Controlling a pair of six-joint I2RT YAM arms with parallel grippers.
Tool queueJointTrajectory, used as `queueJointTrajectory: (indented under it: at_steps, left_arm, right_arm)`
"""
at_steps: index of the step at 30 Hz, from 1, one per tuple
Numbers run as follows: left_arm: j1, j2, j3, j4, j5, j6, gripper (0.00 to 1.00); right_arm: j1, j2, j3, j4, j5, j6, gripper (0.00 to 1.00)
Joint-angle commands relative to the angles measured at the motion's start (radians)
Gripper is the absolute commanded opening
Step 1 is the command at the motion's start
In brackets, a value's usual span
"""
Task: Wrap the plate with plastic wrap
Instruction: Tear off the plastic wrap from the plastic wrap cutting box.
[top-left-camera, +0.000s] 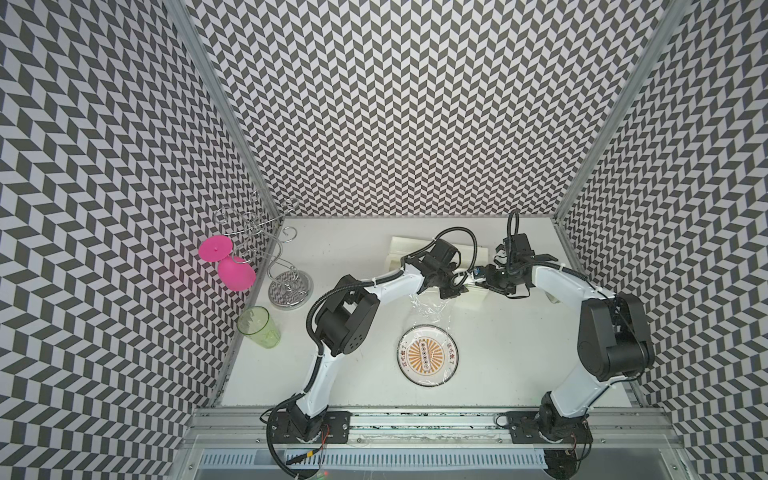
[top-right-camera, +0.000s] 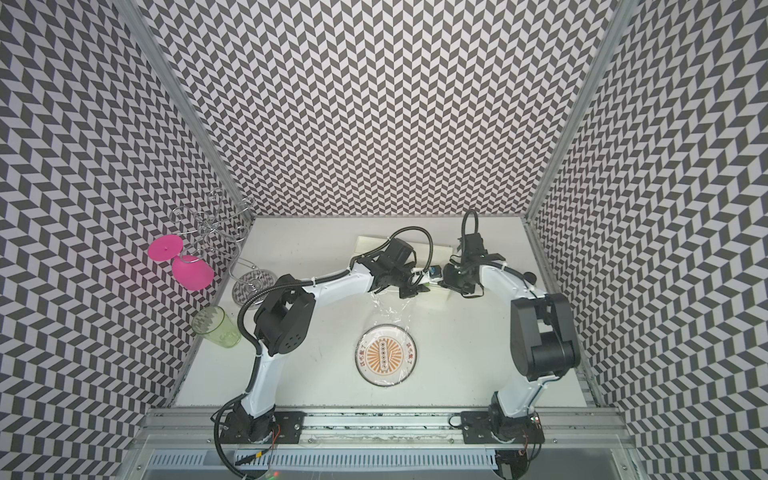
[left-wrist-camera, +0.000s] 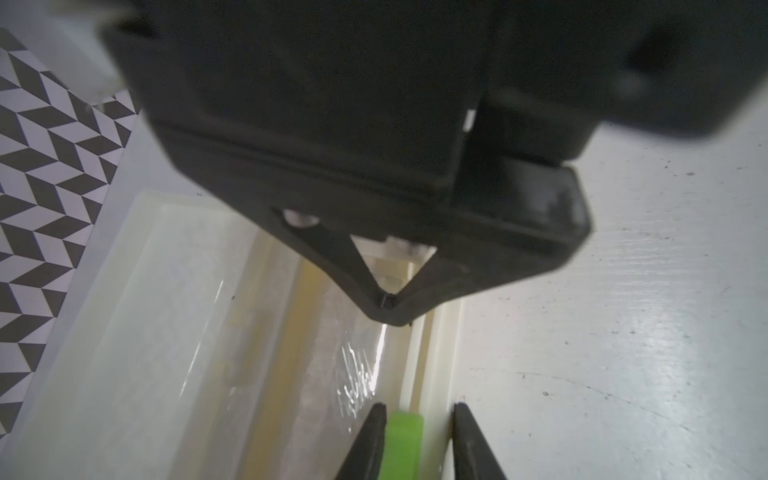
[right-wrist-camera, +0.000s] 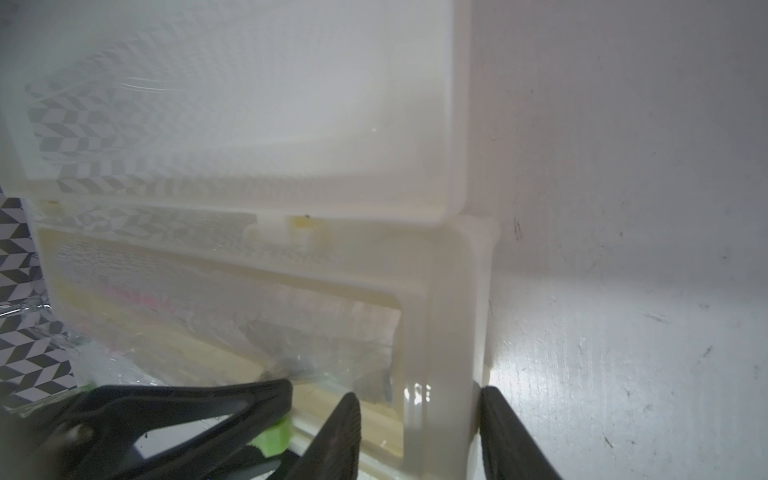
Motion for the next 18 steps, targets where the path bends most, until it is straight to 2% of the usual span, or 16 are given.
queueJointTrajectory:
  at_steps: [1,6,13,18]
  left_arm:
    - [-0.003,-0.015,0.046,-0.047,0.041,-0.018,0.34]
    - [-0.003,-0.043,0.058,-0.022,0.040,-0.019,0.35]
    - [0.001,0.005,0.046,-0.048,0.042,-0.011,0.31]
    - [0.009,0.025,0.058,-0.050,0.042,-0.019,0.20]
  right_arm:
    - [0.010,0.042,-0.010,-0.021,0.039,-0.013,0.46]
    - [0.011,0.041,-0.023,-0.016,0.046,-0.015,0.46]
    - [0.011,0.041,-0.019,-0.016,0.046,-0.016,0.45]
    - [0.011,0.043,-0.023,-0.012,0.046,-0.015,0.45]
